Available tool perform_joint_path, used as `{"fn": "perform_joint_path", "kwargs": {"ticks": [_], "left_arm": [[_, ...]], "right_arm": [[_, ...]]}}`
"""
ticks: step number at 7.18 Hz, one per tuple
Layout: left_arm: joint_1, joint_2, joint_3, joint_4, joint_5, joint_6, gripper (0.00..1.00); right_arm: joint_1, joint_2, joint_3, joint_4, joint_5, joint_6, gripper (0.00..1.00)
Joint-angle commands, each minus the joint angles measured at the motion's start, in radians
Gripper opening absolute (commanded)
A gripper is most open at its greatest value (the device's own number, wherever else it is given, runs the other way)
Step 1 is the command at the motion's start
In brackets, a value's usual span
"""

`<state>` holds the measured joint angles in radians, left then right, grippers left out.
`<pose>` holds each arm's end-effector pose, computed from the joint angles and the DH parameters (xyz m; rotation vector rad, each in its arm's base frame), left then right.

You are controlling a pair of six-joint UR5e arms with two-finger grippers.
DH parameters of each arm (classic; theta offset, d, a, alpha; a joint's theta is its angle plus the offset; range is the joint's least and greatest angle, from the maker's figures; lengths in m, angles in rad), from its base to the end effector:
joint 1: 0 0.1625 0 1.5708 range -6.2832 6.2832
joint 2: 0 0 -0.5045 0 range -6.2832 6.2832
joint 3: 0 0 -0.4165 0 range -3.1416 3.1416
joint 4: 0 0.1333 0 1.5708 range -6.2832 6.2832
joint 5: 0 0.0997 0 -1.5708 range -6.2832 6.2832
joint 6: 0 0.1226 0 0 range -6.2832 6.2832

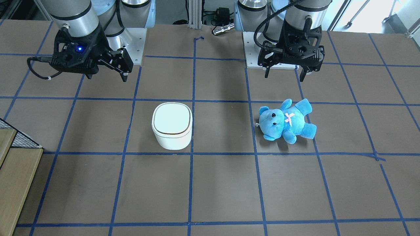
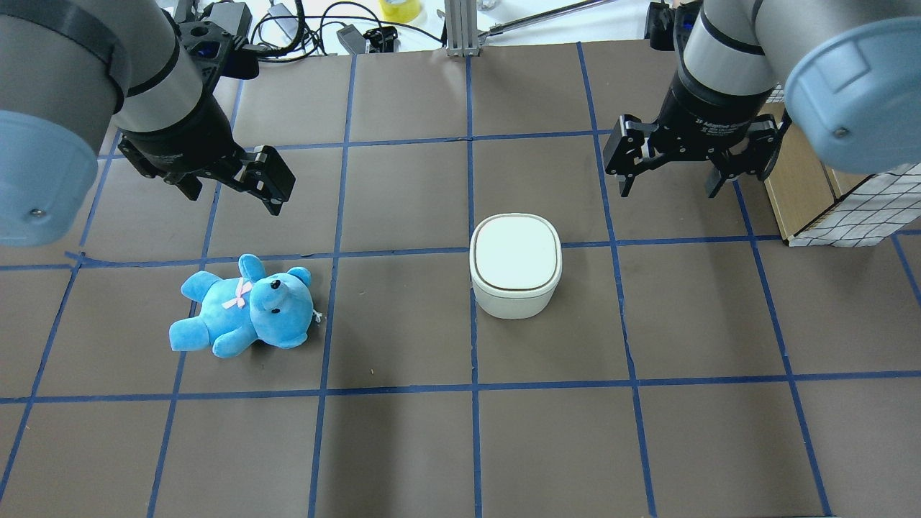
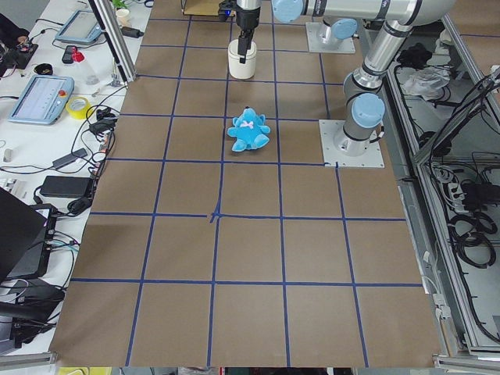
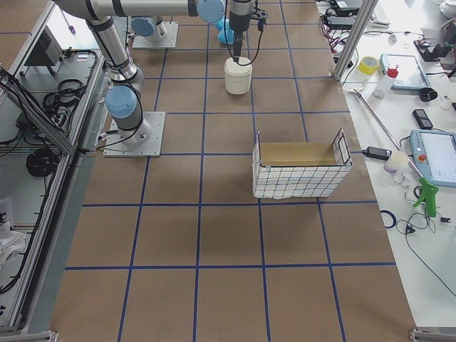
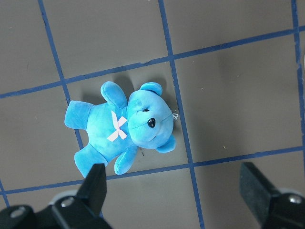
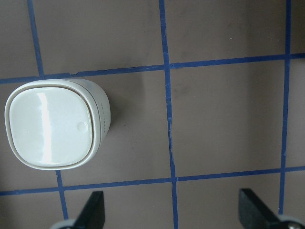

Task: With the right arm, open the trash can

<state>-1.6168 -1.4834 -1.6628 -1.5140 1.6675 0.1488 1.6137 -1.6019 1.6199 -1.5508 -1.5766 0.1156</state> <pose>-0.1433 -0.4723 0.5465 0.2920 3.0275 -0.0717 0.1537 -0.4896 0.5330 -0.1137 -3.1302 -0.0586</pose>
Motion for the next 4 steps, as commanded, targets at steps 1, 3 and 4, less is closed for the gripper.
{"fn": "perform_joint_path", "kwargs": {"ticks": [1,3,4], "left_arm": [[0.0,0.0,0.0,0.0,0.0,0.0,1.0],[0.0,0.0,0.0,0.0,0.0,0.0,1.0],[0.0,0.0,0.0,0.0,0.0,0.0,1.0]], "right_arm": [[-0.002,0.0,0.0,0.0,0.0,-0.001,1.0],[0.0,0.0,0.0,-0.003,0.003,0.001,1.0],[0.0,0.0,0.0,-0.003,0.006,0.001,1.0]]}}
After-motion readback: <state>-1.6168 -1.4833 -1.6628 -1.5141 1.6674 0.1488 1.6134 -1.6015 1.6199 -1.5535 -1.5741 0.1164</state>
